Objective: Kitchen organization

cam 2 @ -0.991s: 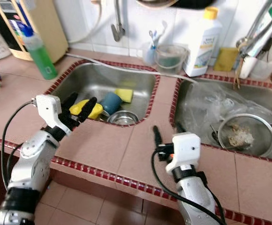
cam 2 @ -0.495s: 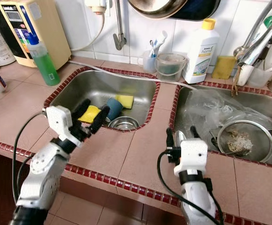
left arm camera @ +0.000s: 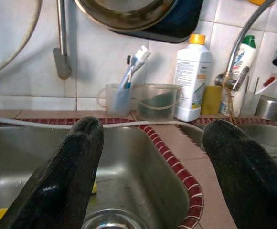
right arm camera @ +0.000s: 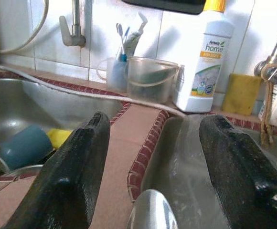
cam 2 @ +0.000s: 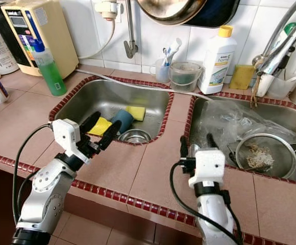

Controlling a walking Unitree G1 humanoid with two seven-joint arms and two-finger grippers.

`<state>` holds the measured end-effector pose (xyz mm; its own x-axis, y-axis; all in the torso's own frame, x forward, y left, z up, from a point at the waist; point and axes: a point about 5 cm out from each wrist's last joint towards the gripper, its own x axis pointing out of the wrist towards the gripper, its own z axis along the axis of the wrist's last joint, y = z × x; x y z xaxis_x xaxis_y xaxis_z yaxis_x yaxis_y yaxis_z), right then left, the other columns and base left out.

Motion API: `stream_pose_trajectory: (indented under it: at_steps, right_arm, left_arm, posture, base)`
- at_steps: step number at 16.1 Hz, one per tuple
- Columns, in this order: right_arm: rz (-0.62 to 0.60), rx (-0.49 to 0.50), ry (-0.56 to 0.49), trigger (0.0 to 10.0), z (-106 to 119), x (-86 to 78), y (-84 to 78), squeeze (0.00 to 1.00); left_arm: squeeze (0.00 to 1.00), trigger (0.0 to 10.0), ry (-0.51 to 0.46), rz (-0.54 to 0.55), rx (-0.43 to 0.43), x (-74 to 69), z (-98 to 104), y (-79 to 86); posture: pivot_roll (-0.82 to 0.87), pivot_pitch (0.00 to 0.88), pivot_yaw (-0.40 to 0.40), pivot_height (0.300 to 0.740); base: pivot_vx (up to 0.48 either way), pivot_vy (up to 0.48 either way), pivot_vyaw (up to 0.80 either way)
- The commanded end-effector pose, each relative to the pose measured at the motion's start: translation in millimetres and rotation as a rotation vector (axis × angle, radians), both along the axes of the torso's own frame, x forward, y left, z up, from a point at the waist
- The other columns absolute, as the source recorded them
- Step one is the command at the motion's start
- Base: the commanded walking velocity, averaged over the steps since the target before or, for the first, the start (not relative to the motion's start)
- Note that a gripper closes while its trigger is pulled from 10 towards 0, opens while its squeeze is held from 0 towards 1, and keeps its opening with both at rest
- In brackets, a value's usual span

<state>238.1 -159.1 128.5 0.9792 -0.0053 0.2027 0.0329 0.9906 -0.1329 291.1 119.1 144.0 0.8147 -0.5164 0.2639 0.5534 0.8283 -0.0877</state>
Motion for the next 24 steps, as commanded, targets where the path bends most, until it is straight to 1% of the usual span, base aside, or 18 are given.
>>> stream_pose_trajectory:
  at_steps: [1, 2, 4, 6, 10, 12, 14, 18, 24]
  right_arm:
    - [-0.002, 0.007, 0.012, 10.0, -2.0, 2.0, -1.2, 0.00]
    - [-0.007, 0.011, 0.024, 10.0, -3.1, 3.1, -2.4, 0.00]
    - [-0.006, 0.025, 0.028, 10.0, -2.7, 4.0, -3.1, 0.00]
    - [-0.003, 0.015, 0.032, 10.0, -2.4, 4.5, -3.3, 0.00]
    - [-0.004, 0.006, 0.031, 10.0, -1.2, 4.5, -6.1, 0.00]
    - [-0.001, 0.004, 0.006, 10.0, 2.4, 5.2, -6.7, 0.00]
    - [-0.001, 0.015, 0.003, 10.0, 3.0, 5.6, -6.7, 0.00]
    - [-0.010, 0.010, 0.013, 10.0, -0.2, 3.8, -8.5, 0.00]
    - [-0.015, 0.008, 0.015, 10.0, -0.1, 4.0, -8.8, 0.00]
  left_arm:
    - [0.00, 10.0, -0.010, 0.016, 0.004, 0.0, 3.4, 3.9]
    - [0.00, 10.0, 0.002, 0.020, -0.019, 0.2, 3.3, 4.9]
    - [0.00, 10.0, 0.010, 0.023, -0.026, 0.8, 3.0, 5.0]
    - [0.00, 10.0, 0.007, 0.032, -0.034, 2.9, 4.6, 4.6]
    - [0.00, 10.0, 0.049, 0.036, -0.093, 6.3, 4.8, 6.8]
    - [0.00, 10.0, 0.047, 0.036, -0.104, 9.3, 6.8, 8.1]
    - [0.00, 10.0, 0.044, 0.034, -0.107, 9.7, 8.2, 8.2]
    - [0.00, 10.0, 0.045, 0.032, -0.100, 7.1, 8.0, 9.2]
    - [0.00, 10.0, 0.045, 0.027, -0.083, 5.0, 6.3, 6.3]
  posture:
    - [-0.14, 0.005, 0.063, 0.740]
    - [-0.14, 0.005, 0.062, 0.740]
    - [-0.14, 0.005, 0.062, 0.740]
    - [-0.15, 0.004, 0.060, 0.740]
    - [-0.15, 0.002, 0.060, 0.740]
    - [-0.16, 0.000, 0.063, 0.740]
    - [-0.16, 0.000, 0.064, 0.740]
    - [-0.15, 0.000, 0.067, 0.740]
    - [-0.15, 0.009, 0.066, 0.740]
  base:
    - [0.000, 0.000, 0.00]
    - [0.000, 0.000, 0.00]
    - [0.000, 0.000, -0.78]
    - [0.000, 0.000, -0.77]
    - [0.000, 0.000, -0.77]
    - [0.000, 0.000, 0.00]
    - [0.000, 0.000, 0.00]
    - [0.000, 0.000, 0.00]
    - [0.000, 0.000, 0.00]
